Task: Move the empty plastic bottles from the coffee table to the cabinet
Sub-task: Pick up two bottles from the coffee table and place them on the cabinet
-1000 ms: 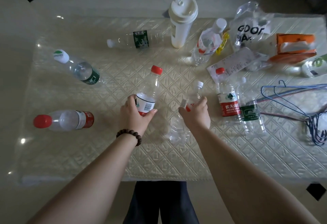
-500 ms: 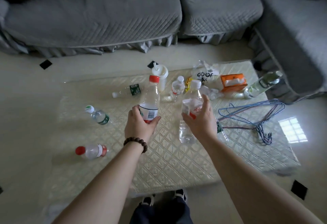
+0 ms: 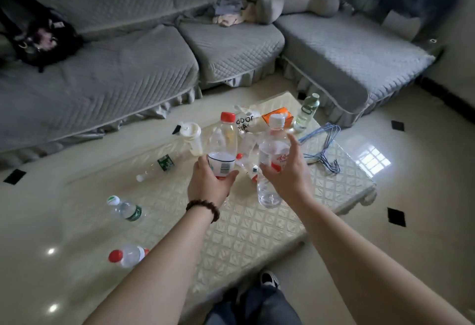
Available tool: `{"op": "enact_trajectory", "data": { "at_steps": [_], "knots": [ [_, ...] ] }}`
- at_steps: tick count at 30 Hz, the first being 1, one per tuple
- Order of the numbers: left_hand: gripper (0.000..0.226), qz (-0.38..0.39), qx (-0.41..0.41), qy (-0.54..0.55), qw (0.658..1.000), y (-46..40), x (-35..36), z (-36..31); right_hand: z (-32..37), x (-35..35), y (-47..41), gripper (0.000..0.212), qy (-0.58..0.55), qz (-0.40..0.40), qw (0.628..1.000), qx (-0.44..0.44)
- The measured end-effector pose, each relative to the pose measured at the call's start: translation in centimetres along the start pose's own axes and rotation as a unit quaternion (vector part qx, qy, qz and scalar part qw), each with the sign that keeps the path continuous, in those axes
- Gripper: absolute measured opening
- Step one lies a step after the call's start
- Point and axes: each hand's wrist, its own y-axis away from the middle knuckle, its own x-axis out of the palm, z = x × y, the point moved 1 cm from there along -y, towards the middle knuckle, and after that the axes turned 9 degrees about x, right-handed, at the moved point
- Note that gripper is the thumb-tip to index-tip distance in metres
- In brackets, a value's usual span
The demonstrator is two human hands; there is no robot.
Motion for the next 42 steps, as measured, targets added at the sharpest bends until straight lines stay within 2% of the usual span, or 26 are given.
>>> {"op": "enact_trajectory", "data": {
  "at_steps": [4,8,15,19,25,32,36,42],
  "knots": [
    [0.073,0.041,0.047,0.010,0.998,1.0,1.4,-2.1,-2.1,-2.4,2.2,0.094,-0.023,-0.053,0.998,0.037],
    [0.069,0.091,0.117,0.012,0.989,2.8,3.9,-4.9,-5.4,-5.6,5.1,0.093,-0.043,-0.129,0.988,0.078],
    [0.067,0.223,0.206,0.032,0.952,7.9,10.4,-10.6,-12.9,-12.8,12.2,0.089,-0.051,-0.273,0.945,0.173],
    [0.061,0.302,0.263,0.041,0.915,12.7,14.5,-14.8,-17.4,-16.7,17.7,0.088,-0.068,-0.353,0.899,0.249],
    [0.060,0.413,0.348,0.052,0.840,21.6,19.9,-20.7,-23.6,-21.5,26.9,0.088,-0.064,-0.456,0.820,0.339],
    [0.047,0.513,0.379,0.071,0.767,32.3,24.9,-26.6,-29.6,-26.9,35.2,0.083,-0.083,-0.535,0.734,0.411],
    [0.052,0.540,0.404,0.064,0.736,37.5,29.2,-30.2,-34.0,-30.5,38.1,0.085,-0.100,-0.558,0.700,0.434],
    [0.052,0.535,0.452,0.044,0.712,45.1,35.4,-37.2,-40.8,-37.0,41.2,0.085,-0.136,-0.582,0.656,0.461]
  ]
}}
